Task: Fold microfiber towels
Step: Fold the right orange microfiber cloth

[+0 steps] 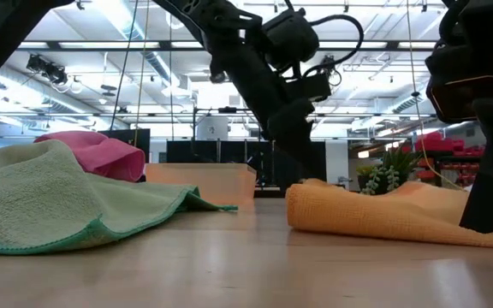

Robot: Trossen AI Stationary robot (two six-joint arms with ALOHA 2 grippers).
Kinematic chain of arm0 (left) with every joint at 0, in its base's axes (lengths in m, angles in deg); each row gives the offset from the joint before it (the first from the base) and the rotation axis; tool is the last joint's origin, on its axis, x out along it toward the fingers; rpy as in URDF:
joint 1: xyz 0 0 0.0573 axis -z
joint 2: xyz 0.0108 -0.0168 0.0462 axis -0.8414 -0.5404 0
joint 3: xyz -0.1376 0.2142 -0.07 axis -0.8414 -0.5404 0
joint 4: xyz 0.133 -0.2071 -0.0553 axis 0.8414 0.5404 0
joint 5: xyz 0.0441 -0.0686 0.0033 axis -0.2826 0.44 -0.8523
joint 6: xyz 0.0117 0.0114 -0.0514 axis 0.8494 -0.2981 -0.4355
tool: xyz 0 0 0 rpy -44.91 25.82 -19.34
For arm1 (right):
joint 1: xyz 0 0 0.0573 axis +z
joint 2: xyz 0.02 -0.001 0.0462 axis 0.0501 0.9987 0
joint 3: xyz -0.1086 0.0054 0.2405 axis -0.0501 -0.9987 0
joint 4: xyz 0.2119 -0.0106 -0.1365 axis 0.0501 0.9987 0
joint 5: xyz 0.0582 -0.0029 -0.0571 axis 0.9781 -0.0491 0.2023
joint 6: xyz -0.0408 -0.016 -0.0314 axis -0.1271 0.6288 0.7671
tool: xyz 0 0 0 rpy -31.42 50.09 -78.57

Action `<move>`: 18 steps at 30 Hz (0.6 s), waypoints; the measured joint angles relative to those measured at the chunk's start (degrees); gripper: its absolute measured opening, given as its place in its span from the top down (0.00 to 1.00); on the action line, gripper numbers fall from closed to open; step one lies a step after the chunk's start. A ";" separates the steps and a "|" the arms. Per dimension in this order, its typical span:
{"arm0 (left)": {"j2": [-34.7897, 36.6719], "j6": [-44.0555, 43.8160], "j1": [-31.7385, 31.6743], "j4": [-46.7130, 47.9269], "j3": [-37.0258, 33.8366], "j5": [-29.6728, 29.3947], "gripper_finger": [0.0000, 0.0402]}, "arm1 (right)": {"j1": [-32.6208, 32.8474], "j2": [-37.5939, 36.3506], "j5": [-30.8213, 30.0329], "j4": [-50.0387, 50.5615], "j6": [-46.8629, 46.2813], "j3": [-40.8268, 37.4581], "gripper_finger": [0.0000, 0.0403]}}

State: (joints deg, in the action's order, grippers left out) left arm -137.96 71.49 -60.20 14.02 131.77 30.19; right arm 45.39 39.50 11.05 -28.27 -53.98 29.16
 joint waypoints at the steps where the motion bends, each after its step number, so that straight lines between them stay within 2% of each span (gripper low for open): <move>1: 0.05 -0.98 -0.19 1.34 0.55 0.15 0.67 | -0.02 -0.51 -0.16 0.62 0.41 -0.11 1.00; 4: 1.39 -4.88 0.11 3.49 1.19 5.80 0.62 | -0.37 -3.82 -0.85 3.53 1.57 -0.30 1.00; 7: 3.06 -7.65 1.86 2.99 0.73 11.55 0.61 | -0.46 -9.19 -2.90 8.79 1.83 -0.19 1.00; 12: 3.30 -11.09 7.21 3.45 0.52 12.29 0.69 | -1.19 -18.37 -3.94 17.97 3.93 -0.08 1.00; 15: 3.04 -13.72 11.45 2.76 0.52 11.84 0.75 | -2.86 -21.11 -4.49 26.52 3.84 -0.08 1.00; 18: 2.51 -14.73 16.02 2.41 0.45 5.87 0.83 | -6.40 -21.73 -3.64 31.37 5.94 -0.77 1.00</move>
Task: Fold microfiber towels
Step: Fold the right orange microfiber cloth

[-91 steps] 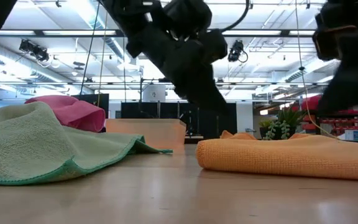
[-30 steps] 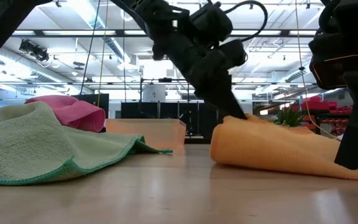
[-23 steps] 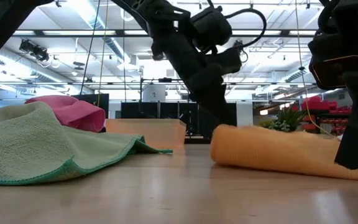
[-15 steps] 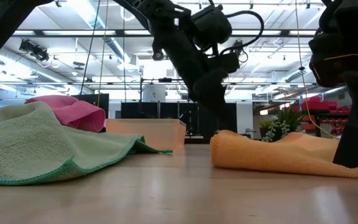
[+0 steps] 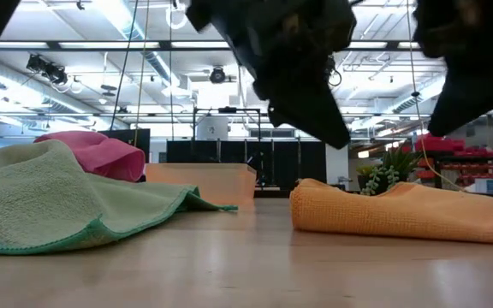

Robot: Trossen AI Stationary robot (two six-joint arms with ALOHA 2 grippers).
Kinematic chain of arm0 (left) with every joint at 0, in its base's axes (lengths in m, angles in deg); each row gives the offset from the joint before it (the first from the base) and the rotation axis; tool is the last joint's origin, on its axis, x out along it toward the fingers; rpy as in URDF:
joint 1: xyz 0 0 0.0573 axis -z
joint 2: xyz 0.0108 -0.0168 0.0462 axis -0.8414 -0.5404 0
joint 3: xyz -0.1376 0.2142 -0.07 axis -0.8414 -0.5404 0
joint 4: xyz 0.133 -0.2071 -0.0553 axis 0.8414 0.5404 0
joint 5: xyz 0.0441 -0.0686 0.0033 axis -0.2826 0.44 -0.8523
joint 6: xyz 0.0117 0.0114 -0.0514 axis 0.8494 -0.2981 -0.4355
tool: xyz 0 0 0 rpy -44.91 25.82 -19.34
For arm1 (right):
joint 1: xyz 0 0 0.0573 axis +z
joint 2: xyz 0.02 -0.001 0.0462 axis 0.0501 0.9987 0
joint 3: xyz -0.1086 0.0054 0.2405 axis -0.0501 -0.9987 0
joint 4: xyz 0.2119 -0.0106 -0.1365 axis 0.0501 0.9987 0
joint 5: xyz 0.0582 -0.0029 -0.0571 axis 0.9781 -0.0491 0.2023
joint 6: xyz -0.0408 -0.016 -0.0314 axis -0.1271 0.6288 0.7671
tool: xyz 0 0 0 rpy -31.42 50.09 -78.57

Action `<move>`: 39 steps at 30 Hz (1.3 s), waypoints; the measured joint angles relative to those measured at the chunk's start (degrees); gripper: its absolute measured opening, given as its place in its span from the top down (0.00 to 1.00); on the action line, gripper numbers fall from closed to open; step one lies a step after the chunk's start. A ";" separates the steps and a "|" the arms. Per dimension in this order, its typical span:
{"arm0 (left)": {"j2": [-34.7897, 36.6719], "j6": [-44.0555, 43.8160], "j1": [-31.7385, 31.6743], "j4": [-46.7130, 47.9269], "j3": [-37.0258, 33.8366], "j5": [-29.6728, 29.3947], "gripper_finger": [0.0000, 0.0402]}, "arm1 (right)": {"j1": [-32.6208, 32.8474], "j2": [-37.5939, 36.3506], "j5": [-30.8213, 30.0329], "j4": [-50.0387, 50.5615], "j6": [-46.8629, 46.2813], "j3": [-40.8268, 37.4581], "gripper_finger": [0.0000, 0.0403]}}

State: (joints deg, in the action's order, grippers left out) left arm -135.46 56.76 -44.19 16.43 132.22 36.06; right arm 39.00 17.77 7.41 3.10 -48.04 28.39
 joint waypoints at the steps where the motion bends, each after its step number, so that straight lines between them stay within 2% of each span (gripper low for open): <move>1: -0.41 0.02 1.18 -0.36 0.02 -2.49 0.86 | -1.53 0.00 1.17 -1.48 2.03 -1.00 1.00; 3: -1.02 -0.13 3.10 -0.33 0.11 -5.79 0.92 | -4.61 0.26 4.30 -6.05 6.20 -3.82 1.00; 5: -2.11 -1.46 3.66 -0.39 0.03 -6.39 0.97 | -7.50 0.72 7.08 -12.09 9.69 -6.94 1.00; 9: -4.40 -4.50 3.54 -1.17 -0.66 -7.10 0.97 | -10.72 0.58 8.38 -16.98 11.77 -11.02 1.00; 13: -5.46 -7.48 2.71 -1.88 -2.69 -7.13 0.94 | -11.24 0.72 9.49 -17.14 11.73 -12.64 1.00; 21: -5.44 -7.97 1.48 -5.85 -4.37 -6.94 0.98 | -11.20 0.77 10.28 -17.71 9.38 -15.09 1.00; 30: 1.79 -6.98 -2.99 -2.73 -4.53 -7.34 0.81 | -11.24 -3.32 10.39 -15.30 12.73 -11.64 1.00; 33: 2.21 -6.87 -4.26 -2.56 -4.63 -7.29 0.77 | -10.56 -5.32 10.83 -15.60 14.22 -11.29 1.00; 39: -1.02 -5.97 -7.33 -3.64 -4.74 -6.77 0.79 | -7.46 -2.91 11.73 -15.96 13.47 -11.31 1.00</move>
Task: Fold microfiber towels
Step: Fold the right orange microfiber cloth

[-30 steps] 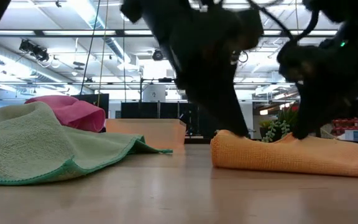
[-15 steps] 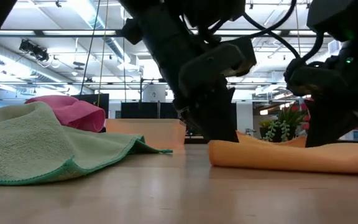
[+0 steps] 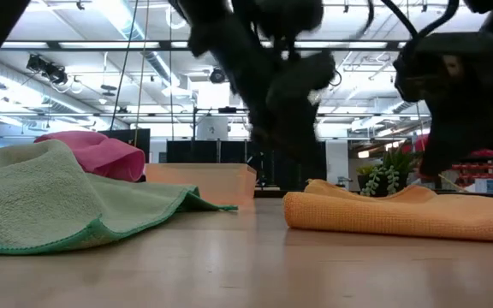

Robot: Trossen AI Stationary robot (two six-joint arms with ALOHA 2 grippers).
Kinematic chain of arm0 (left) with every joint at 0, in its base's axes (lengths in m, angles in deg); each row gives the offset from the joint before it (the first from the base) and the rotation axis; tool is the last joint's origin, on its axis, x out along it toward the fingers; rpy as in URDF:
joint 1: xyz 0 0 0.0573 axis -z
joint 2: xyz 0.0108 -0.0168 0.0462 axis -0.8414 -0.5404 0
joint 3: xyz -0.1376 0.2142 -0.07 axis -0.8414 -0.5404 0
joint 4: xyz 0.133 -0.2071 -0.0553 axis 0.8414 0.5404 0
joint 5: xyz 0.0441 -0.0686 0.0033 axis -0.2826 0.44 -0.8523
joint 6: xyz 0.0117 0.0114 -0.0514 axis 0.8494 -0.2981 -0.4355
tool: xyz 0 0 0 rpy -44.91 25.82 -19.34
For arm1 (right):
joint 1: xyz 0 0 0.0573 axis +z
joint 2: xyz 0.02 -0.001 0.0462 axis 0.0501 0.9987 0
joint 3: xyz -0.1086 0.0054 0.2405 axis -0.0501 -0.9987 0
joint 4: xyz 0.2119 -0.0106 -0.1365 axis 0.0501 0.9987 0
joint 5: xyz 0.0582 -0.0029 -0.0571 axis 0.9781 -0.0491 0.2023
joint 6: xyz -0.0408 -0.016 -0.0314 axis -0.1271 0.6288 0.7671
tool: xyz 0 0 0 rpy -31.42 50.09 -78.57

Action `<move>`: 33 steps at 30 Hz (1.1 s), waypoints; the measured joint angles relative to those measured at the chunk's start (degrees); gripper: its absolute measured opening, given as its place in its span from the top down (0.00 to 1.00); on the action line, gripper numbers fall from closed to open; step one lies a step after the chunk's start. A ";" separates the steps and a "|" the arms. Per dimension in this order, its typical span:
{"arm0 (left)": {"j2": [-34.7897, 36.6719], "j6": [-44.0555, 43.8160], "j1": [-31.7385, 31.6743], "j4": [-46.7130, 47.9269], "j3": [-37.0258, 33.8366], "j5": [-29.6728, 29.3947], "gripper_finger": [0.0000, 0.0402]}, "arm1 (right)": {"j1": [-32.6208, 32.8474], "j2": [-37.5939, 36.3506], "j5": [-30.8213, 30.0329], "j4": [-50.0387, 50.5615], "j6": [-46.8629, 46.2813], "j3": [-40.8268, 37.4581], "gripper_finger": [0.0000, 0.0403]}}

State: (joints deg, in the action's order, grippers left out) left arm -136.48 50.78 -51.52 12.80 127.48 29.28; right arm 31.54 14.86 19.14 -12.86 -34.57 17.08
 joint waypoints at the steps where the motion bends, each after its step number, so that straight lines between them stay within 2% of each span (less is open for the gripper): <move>1: -0.81 0.03 -0.45 -1.44 0.01 0.03 0.80 | 0.44 0.77 0.01 0.31 -0.23 0.00 1.00; 10: -4.60 0.05 -2.56 -6.05 0.24 2.19 0.94 | 3.08 7.17 0.23 -4.33 -3.38 -0.02 1.00; 16: -4.59 0.54 -3.59 -6.82 0.15 2.70 0.98 | 4.87 8.95 -0.06 -6.03 -5.99 0.02 1.00; 21: -3.41 0.70 -4.80 -7.22 0.15 3.44 0.93 | 5.00 7.37 -0.06 -5.15 -7.00 0.00 1.00; 24: -0.93 0.67 -5.45 -6.48 0.13 6.02 0.88 | 5.00 5.11 -0.16 -5.06 -7.01 0.11 1.00; 28: 4.11 1.48 -5.66 -2.57 0.17 6.95 0.83 | 4.85 1.39 -1.00 -4.07 -5.69 0.75 1.00; 33: 10.63 3.04 -4.96 8.02 0.20 7.03 0.79 | 4.54 -1.64 -3.08 -2.26 -2.52 2.79 1.00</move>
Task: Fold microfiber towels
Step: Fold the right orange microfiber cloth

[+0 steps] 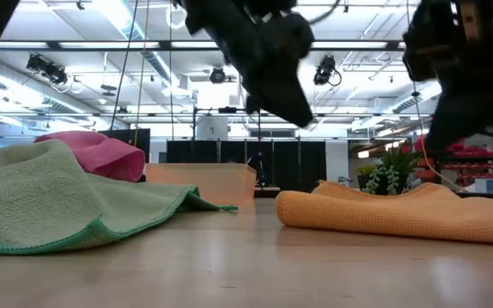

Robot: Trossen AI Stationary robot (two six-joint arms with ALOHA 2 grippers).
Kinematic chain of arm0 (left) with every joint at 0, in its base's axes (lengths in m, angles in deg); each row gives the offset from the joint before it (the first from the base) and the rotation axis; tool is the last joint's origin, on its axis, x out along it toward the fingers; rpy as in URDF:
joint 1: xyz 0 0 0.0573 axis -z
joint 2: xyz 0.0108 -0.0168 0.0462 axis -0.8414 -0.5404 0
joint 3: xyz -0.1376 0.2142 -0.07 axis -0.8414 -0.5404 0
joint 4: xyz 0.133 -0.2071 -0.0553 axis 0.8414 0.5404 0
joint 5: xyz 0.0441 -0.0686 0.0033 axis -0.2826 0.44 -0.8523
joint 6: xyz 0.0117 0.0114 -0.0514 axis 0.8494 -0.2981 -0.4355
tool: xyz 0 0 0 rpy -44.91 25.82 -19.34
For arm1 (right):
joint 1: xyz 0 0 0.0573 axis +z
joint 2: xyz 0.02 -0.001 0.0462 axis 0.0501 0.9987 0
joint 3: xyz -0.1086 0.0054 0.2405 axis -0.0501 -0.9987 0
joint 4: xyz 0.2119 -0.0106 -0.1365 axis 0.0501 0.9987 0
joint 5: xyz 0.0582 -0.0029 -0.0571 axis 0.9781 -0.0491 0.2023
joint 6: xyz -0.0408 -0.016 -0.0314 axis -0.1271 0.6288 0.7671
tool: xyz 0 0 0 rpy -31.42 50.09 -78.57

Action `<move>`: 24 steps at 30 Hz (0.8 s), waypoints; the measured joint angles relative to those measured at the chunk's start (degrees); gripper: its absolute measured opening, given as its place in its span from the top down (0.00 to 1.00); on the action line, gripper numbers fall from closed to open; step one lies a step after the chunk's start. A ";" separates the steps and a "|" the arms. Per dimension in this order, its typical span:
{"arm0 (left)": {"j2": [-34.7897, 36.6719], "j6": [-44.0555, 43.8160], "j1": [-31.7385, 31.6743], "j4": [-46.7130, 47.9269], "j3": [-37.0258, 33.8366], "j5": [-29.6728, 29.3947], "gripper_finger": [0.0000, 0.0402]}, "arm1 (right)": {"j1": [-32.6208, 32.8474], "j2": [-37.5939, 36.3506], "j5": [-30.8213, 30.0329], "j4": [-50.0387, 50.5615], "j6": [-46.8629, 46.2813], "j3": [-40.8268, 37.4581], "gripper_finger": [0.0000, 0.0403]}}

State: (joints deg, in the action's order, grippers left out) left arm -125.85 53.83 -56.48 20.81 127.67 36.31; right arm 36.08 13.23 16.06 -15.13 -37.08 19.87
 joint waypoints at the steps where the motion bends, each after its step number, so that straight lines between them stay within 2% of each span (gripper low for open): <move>1: 1.15 0.00 0.23 2.69 0.00 -0.02 0.79 | -0.17 0.09 -0.25 -0.33 0.98 0.69 1.00; 7: 6.28 0.62 3.35 12.91 -0.17 -2.04 0.79 | -0.98 1.81 -2.17 -0.06 7.36 4.42 1.00; 9: 9.24 0.10 5.27 12.85 -3.29 -4.32 0.80 | -1.66 2.91 -2.23 -1.17 9.80 5.87 0.99; 12: 15.29 -3.69 8.20 5.52 -11.92 -7.41 0.82 | -1.76 3.82 -2.74 -1.27 13.01 6.31 0.93; 17: 25.62 -13.23 12.58 -7.40 -27.84 -8.79 0.82 | -2.61 7.65 -0.64 -5.76 21.28 7.38 0.73; 20: 29.02 -17.14 14.41 -15.04 -33.00 -9.35 0.81 | -3.50 11.01 1.27 -4.60 24.16 8.68 0.58; 22: 31.77 -18.17 15.86 -13.41 -35.71 -9.76 0.81 | -4.39 14.11 1.54 -4.40 23.80 10.49 0.49; 24: 31.91 -18.27 16.70 -16.51 -36.20 -10.55 0.81 | -4.83 16.23 1.30 0.28 24.20 11.59 0.41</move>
State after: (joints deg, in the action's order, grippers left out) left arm -93.94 35.56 -39.78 4.30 91.48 25.76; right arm 31.25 29.45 17.36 -14.84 -12.88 31.46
